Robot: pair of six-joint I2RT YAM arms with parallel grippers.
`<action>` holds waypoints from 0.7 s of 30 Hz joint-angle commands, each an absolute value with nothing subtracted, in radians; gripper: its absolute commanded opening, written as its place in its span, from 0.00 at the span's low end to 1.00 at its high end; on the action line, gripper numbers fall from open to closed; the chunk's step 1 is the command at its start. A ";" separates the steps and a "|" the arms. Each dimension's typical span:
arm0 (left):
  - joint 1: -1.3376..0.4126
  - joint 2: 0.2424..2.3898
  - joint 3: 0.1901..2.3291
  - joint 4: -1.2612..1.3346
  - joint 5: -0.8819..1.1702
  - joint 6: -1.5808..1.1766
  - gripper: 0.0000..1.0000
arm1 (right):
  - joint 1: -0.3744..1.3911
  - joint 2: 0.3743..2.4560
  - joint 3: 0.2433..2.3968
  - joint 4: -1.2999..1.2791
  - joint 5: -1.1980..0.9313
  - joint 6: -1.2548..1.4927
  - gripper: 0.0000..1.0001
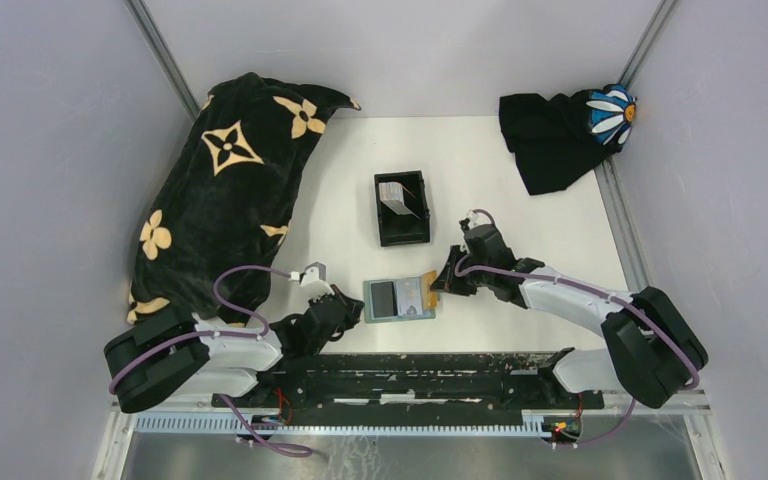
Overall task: Put the credit cards into the card holder
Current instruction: Turn over the card slot in the card holder.
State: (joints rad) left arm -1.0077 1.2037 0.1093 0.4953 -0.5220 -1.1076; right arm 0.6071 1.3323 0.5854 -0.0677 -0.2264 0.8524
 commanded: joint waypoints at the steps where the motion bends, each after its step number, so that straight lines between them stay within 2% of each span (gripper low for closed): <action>1: -1.014 1.218 0.126 0.497 -0.549 -1.131 0.03 | 0.604 1.295 0.589 -0.018 -0.242 0.869 0.01; 21: -1.014 1.240 0.139 0.497 -0.546 -1.130 0.03 | 0.645 1.312 0.628 0.046 -0.278 0.880 0.01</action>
